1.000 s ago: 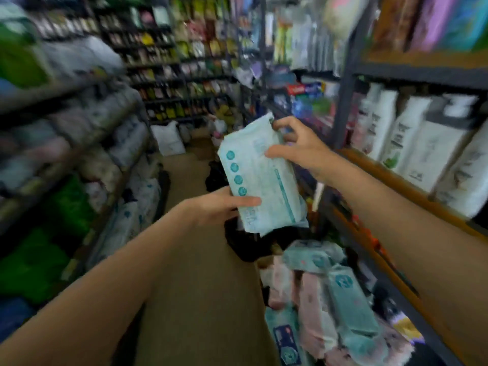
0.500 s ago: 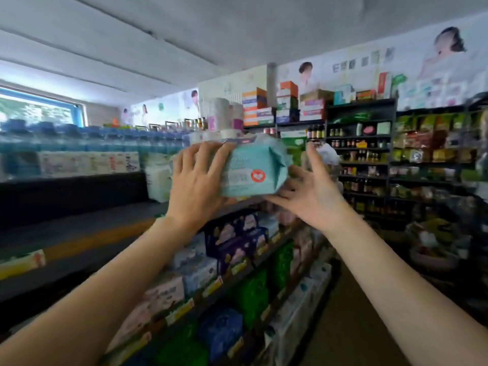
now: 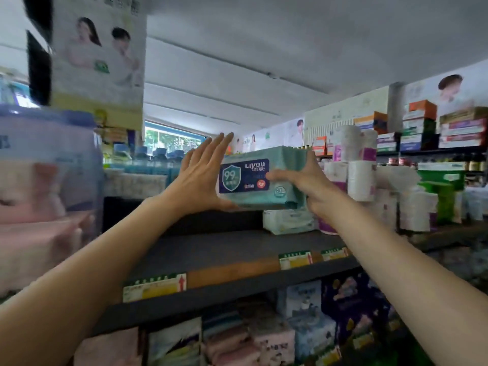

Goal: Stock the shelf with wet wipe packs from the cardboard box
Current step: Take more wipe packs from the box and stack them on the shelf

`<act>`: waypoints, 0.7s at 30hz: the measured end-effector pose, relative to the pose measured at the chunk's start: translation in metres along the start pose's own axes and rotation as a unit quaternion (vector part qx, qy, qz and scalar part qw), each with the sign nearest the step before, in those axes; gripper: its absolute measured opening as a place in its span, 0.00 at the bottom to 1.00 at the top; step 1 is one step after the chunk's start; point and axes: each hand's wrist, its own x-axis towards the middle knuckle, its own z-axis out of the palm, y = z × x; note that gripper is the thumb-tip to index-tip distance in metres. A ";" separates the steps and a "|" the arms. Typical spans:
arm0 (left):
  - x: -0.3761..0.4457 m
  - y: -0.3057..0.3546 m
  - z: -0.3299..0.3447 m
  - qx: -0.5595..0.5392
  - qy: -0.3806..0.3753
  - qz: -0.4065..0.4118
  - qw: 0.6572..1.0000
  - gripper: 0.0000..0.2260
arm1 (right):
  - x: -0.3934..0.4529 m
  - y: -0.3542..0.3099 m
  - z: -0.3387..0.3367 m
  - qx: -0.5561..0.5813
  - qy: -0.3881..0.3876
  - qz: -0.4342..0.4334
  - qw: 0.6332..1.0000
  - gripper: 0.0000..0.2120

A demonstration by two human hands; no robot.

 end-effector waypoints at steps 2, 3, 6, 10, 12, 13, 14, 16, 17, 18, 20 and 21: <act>0.003 -0.017 -0.001 0.059 -0.047 -0.015 0.997 0.58 | 0.019 0.006 0.008 0.009 -0.034 -0.019 0.999 0.35; 0.003 -0.022 0.004 0.101 -0.062 -0.010 0.993 0.57 | 0.028 0.010 0.012 0.025 -0.052 -0.019 0.998 0.33; 0.000 -0.032 0.024 0.169 -0.021 -0.009 0.985 0.55 | 0.054 0.026 0.027 0.070 -0.105 -0.012 0.992 0.29; 0.005 -0.046 0.037 0.226 0.031 -0.011 0.974 0.55 | 0.076 0.036 0.041 0.071 -0.169 -0.042 0.982 0.32; 0.008 -0.052 0.036 0.256 0.050 -0.010 0.965 0.55 | 0.086 0.040 0.042 0.074 -0.197 -0.048 0.976 0.37; 0.010 -0.054 0.035 0.270 0.058 -0.010 0.961 0.55 | 0.089 0.041 0.043 0.067 -0.213 -0.057 0.973 0.40; 0.011 -0.056 0.034 0.284 0.063 -0.008 0.957 0.55 | 0.092 0.043 0.044 0.063 -0.224 -0.065 0.970 0.42; 0.012 -0.057 0.032 0.294 0.074 -0.017 0.953 0.54 | 0.097 0.045 0.047 0.076 -0.212 -0.074 0.971 0.44; 0.013 -0.055 0.031 0.284 0.084 -0.038 0.954 0.53 | 0.098 0.046 0.049 0.084 -0.184 -0.075 0.976 0.44; 0.014 -0.050 0.030 0.261 0.092 -0.072 0.958 0.51 | 0.099 0.047 0.051 0.090 -0.146 -0.072 0.983 0.45; 0.020 -0.043 0.033 0.185 0.123 -0.161 0.962 0.49 | 0.095 0.050 0.059 0.110 -0.118 -0.039 0.986 0.43; 0.024 -0.040 0.034 0.141 0.145 -0.209 0.957 0.49 | 0.090 0.049 0.067 0.128 -0.154 -0.019 0.979 0.42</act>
